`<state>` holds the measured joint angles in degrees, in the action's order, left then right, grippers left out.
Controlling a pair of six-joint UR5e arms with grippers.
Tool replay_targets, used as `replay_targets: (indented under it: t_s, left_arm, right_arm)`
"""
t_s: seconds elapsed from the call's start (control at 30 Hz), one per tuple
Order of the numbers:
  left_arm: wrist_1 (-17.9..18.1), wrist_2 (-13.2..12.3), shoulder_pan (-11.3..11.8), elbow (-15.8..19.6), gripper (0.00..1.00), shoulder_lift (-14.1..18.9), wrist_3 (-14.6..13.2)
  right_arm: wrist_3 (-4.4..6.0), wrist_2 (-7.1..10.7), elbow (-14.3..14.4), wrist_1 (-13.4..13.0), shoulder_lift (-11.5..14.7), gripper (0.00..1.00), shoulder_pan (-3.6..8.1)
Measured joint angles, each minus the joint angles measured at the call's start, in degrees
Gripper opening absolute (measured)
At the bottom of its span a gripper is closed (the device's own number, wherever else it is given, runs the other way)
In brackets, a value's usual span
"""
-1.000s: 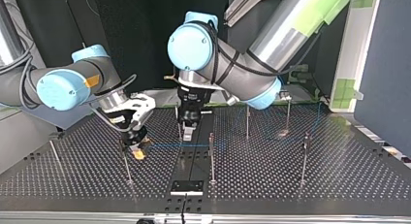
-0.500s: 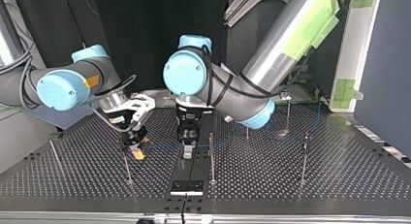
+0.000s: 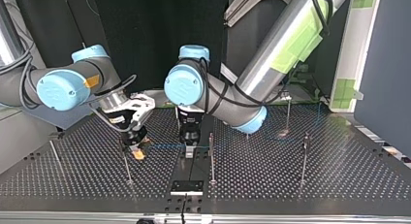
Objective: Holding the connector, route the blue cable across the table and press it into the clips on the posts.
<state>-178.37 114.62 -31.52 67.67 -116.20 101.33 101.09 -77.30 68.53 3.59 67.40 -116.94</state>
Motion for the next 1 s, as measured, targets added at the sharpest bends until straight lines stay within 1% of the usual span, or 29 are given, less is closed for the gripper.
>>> replay_targets:
  t_s: [0.03,0.07,0.1,0.13,0.17,0.2,0.23,0.27,0.3,0.33,0.37,0.8,1.0]
  left_arm:
    - [0.0,0.1,-0.1,0.0,0.91,0.0,0.0]
    - [0.1,0.3,-0.2,0.0,0.79,0.0,-0.1]
    - [0.1,0.4,-0.3,0.0,0.79,0.0,-0.1]
    - [0.2,0.5,-0.3,0.0,0.65,0.0,-0.1]
    - [0.3,0.6,-0.4,0.0,0.46,0.0,-0.1]
    - [0.4,0.6,-0.5,0.0,0.46,0.0,-0.1]
    - [0.5,0.7,-0.5,0.0,0.4,0.0,-0.1]
    - [0.5,0.7,-0.6,0.0,0.3,0.0,-0.1]
    - [0.6,0.7,-0.6,0.0,0.3,0.0,-0.1]
    - [0.6,0.7,-0.6,0.0,0.06,0.0,-0.1]
    - [0.6,0.8,-0.6,0.0,0.0,0.0,-0.1]
    - [0.4,5.1,-0.8,0.2,0.0,0.0,-0.2]
    - [0.6,6.0,-1.5,2.0,0.0,0.0,-0.3]
  right_arm:
    - [0.0,0.01,0.0,0.0,0.0,0.0,0.0]
    - [0.01,0.01,0.0,0.0,0.0,0.0,0.0]
    - [0.02,0.02,0.0,0.0,0.0,0.0,0.0]
    - [0.04,0.02,0.0,0.0,0.0,0.0,0.0]
    - [0.04,0.03,0.0,0.0,0.0,0.0,0.0]
    - [0.04,0.03,0.0,0.0,0.0,0.0,0.0]
    - [0.05,0.03,0.0,0.0,0.0,0.0,-0.02]
    - [0.06,0.03,0.0,0.0,0.0,0.0,-0.03]
    - [0.05,0.03,0.0,0.0,0.0,0.0,-0.05]
    - [0.06,0.03,0.0,0.0,0.0,0.0,-0.05]
    - [0.07,0.03,0.0,0.0,0.0,0.0,-0.07]
    - [0.08,0.03,0.0,0.1,0.0,0.0,-0.2]
    - [0.09,-0.01,1.0,0.1,0.0,0.0,-0.4]
